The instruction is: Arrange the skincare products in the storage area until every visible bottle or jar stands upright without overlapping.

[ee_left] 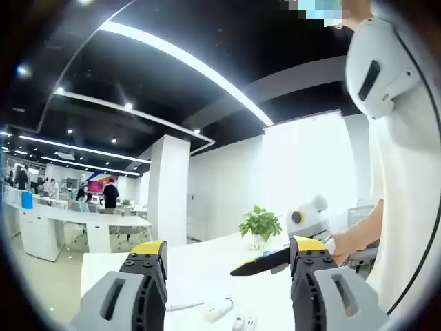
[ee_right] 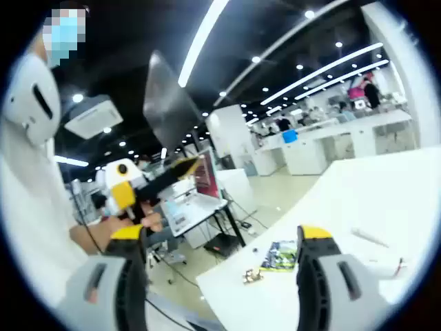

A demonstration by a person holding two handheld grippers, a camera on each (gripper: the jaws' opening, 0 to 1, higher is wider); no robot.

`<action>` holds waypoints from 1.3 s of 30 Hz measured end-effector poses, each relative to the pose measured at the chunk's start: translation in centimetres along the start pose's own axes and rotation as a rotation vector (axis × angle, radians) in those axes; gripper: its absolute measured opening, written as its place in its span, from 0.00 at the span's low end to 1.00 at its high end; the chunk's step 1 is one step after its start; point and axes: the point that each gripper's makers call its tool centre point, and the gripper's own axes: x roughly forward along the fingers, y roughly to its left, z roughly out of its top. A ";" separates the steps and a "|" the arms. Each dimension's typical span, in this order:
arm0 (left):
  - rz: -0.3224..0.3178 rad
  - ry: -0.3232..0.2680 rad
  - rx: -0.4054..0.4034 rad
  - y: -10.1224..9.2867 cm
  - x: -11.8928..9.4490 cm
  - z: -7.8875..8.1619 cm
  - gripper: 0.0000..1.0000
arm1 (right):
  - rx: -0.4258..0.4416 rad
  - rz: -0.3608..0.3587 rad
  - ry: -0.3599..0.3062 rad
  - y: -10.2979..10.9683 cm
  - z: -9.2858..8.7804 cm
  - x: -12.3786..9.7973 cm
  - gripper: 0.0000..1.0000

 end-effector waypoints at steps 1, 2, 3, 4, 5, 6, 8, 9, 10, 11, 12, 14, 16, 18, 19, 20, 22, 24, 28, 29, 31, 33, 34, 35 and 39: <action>0.038 -0.051 -0.027 0.6 0.3 0.8 0.69 | 0.029 -0.070 -0.001 -1.6 -0.5 -1.1 0.90; 0.066 -0.082 -0.043 1.3 0.4 1.1 0.70 | 0.030 -0.100 -0.027 -2.5 -0.5 -1.9 0.91; 0.072 -0.088 -0.047 1.5 0.5 1.1 0.73 | 0.025 -0.111 -0.033 -2.8 -0.4 -2.1 0.93; 0.097 -0.077 -0.052 2.2 1.0 0.8 0.77 | 0.005 -0.161 -0.039 -3.5 -0.3 -2.8 0.95; 0.113 -0.070 -0.045 2.6 1.2 0.6 0.82 | 0.000 -0.179 -0.043 -3.8 -0.2 -3.1 0.99; 0.130 -0.061 -0.034 3.1 1.4 0.3 0.83 | -0.005 -0.208 -0.051 -4.3 0.0 -3.5 0.99; 0.159 -0.019 -0.025 4.0 1.4 -0.7 0.83 | -0.040 -0.233 -0.066 -4.9 0.6 -4.1 0.99; 0.169 0.007 -0.025 4.3 1.3 -1.2 0.83 | -0.049 -0.241 -0.067 -5.2 0.7 -4.3 0.99; 0.183 0.028 -0.024 4.6 1.1 -1.6 0.84 | -0.058 -0.252 -0.068 -5.5 0.8 -4.6 0.99; 0.189 0.038 -0.021 4.9 1.1 -2.0 0.86 | -0.079 -0.269 -0.072 -6.0 1.1 -4.9 0.99; 0.204 0.052 -0.025 5.2 0.9 -2.4 0.89 | -0.082 -0.280 -0.075 -6.3 1.2 -5.3 0.99; 0.229 0.068 -0.036 5.6 0.5 -3.1 0.96 | -0.085 -0.308 -0.085 -7.2 1.6 -6.0 0.99; 0.249 0.094 -0.068 5.9 0.2 -4.1 0.98 | -0.082 -0.330 -0.093 -7.9 1.9 -6.8 0.99; 0.277 0.125 -0.112 6.3 -0.1 -5.3 1.00 | -0.076 -0.353 -0.095 -8.7 2.1 -7.6 0.99; 0.279 0.139 -0.117 6.4 -0.1 -5.8 1.00 | -0.081 -0.366 -0.095 -9.0 2.2 -8.1 0.99; 0.280 0.144 -0.120 6.4 -0.1 -6.0 1.00 | -0.083 -0.370 -0.097 -9.1 2.2 -8.2 0.99; 0.283 0.175 -0.136 6.4 0.1 -6.7 1.00 | -0.076 -0.375 -0.107 -9.7 2.4 -8.7 0.99; 0.290 0.202 -0.143 6.5 0.4 -7.0 1.00 | -0.050 -0.383 -0.119 -10.4 2.8 -8.8 0.99; 0.277 0.159 -0.173 6.2 1.4 -5.8 1.00 | -0.056 -0.364 -0.122 -11.0 4.1 -8.2 0.99; 0.282 0.154 -0.171 6.2 1.6 -5.7 1.00 | -0.061 -0.359 -0.123 -11.1 4.4 -8.1 0.99; 0.285 0.159 -0.164 6.4 2.2 -5.9 0.99 | -0.065 -0.353 -0.134 -11.3 5.2 -7.8 0.99; 0.289 0.207 -0.139 6.6 2.5 -6.5 0.95 | -0.058 -0.344 -0.148 -11.5 5.8 -7.6 0.99; 0.292 0.219 -0.113 6.7 2.8 -6.5 0.94 | -0.058 -0.338 -0.154 -12.0 6.2 -7.7 0.99; 0.298 0.213 -0.106 6.8 3.2 -6.2 0.94 | -0.063 -0.323 -0.162 -12.1 6.6 -7.5 0.99; 0.326 0.202 -0.111 7.6 3.5 -5.7 0.97 | -0.082 -0.312 -0.152 -12.5 7.0 -7.2 0.99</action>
